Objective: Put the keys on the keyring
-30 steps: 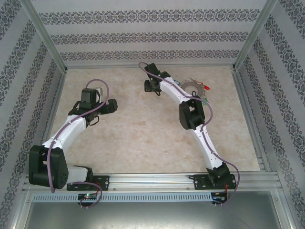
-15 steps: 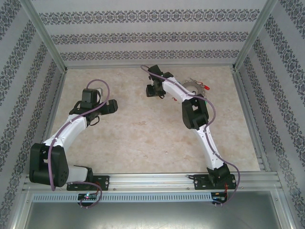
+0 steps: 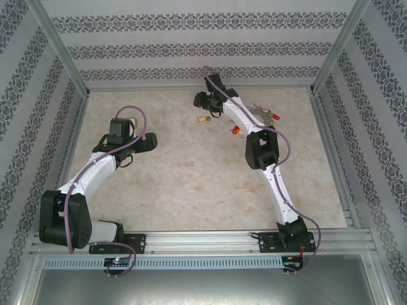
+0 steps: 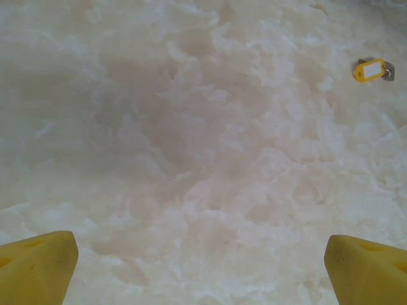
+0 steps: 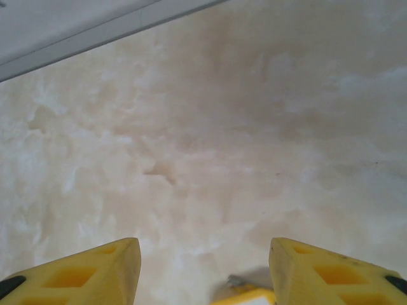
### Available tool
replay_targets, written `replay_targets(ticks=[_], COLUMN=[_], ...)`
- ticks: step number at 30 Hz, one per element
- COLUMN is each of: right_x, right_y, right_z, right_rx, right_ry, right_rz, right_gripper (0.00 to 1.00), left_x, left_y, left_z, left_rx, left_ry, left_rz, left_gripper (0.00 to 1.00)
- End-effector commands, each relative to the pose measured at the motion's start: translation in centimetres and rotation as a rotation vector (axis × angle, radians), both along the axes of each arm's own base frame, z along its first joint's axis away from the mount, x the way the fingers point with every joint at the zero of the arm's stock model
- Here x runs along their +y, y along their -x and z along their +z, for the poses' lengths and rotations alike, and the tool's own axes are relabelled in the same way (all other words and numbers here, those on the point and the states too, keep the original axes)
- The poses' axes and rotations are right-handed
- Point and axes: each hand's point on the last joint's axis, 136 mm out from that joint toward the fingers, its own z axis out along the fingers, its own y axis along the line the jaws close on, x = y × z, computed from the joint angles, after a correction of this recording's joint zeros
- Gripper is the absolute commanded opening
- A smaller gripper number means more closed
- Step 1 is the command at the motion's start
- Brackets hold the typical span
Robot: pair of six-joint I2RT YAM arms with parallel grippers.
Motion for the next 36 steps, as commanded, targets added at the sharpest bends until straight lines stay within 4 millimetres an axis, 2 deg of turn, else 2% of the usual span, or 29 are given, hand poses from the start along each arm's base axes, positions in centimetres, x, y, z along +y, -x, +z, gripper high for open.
replay_targets(ticks=[1,8,14,23,29,33,36], right_x=[1.1,1.6,2.2,5.9,8.9,10.6,12.2], right_y=[1.3,3.7,6.3,11.8,14.7,15.5,16.1], right_z=[-3.5,-5.4,-5.5,-4.5,-4.4,-4.0,-2.9], right_rx=[0.107,0.184,0.214,0.212,0.194,0.163,0.148], right_ry=[-0.048,-0.042,-0.022,0.017,0.028,0.026,-0.045], right_rz=[0.008,0.073,0.148,0.353,0.492,0.553,0.608], right_gripper=[0.57,0.55,0.53,0.53,0.52,0.52,0.52], left_x=[-0.3,-0.5,-0.6,-0.8,-1.1,-1.2,-1.1], left_y=[0.0,-0.2,-0.2,-0.2,-0.2,-0.2,-0.2], left_z=[0.1,-0.3,0.0,-0.2,-0.3,-0.4,-0.4], left_rx=[0.002,0.015,0.011,0.015,0.019,0.022,0.024], left_ry=[-0.005,0.003,0.004,0.017,0.021,0.023,0.021], left_rz=[-0.002,-0.010,-0.009,-0.011,-0.016,-0.018,-0.016], left_gripper=[1.00,1.00,1.00,1.00,1.00,1.00,1.00])
